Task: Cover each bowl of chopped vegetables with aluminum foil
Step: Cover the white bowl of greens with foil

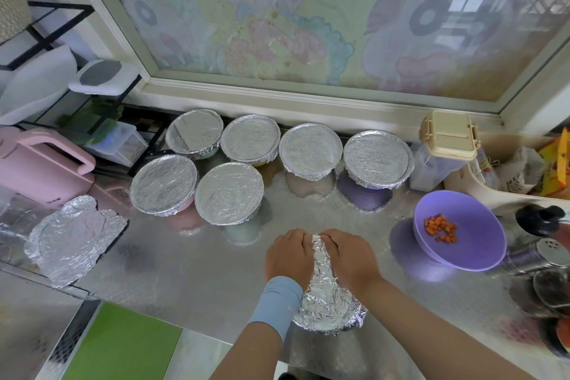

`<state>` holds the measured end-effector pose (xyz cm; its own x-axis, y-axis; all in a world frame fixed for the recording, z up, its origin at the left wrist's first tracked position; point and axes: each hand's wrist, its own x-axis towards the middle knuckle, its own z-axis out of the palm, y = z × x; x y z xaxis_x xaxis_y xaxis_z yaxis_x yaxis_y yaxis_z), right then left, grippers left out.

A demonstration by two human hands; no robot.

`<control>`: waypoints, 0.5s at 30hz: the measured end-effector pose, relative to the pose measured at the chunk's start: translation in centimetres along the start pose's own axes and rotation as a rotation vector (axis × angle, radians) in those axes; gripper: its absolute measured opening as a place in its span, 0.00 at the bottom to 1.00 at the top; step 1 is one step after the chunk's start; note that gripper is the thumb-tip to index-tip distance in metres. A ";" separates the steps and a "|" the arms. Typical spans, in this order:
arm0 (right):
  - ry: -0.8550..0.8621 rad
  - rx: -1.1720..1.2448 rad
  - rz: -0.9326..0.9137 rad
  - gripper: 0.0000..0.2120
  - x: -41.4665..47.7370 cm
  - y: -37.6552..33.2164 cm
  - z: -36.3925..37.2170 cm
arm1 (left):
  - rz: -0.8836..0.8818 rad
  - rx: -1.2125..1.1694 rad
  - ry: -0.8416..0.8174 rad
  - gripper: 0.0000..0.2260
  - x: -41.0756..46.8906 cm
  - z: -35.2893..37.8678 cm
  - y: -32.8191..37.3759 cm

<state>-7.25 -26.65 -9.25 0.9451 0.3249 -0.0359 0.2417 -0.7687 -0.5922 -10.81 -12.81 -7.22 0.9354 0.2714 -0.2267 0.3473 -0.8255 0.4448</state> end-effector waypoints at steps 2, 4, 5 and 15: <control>-0.039 -0.007 0.038 0.13 0.1 0.0 -0.1 | -0.016 -0.048 -0.033 0.14 0.1 -0.2 0.0; -0.077 -0.015 0.047 0.14 0.3 0.2 -0.1 | -0.029 -0.124 -0.075 0.14 0.3 -0.3 -0.4; -0.102 -0.011 0.037 0.14 0.5 0.3 -0.1 | -0.039 -0.169 -0.103 0.14 0.4 -0.4 -0.6; 0.211 -0.297 0.009 0.15 -2.7 -0.1 0.2 | -0.104 -0.336 -0.023 0.18 0.1 -1.0 -1.7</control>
<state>-9.90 -27.38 -9.28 0.9647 0.2201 0.1450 0.2569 -0.9078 -0.3316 -11.24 -10.85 -7.17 0.8936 0.3312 -0.3030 0.4464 -0.5844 0.6776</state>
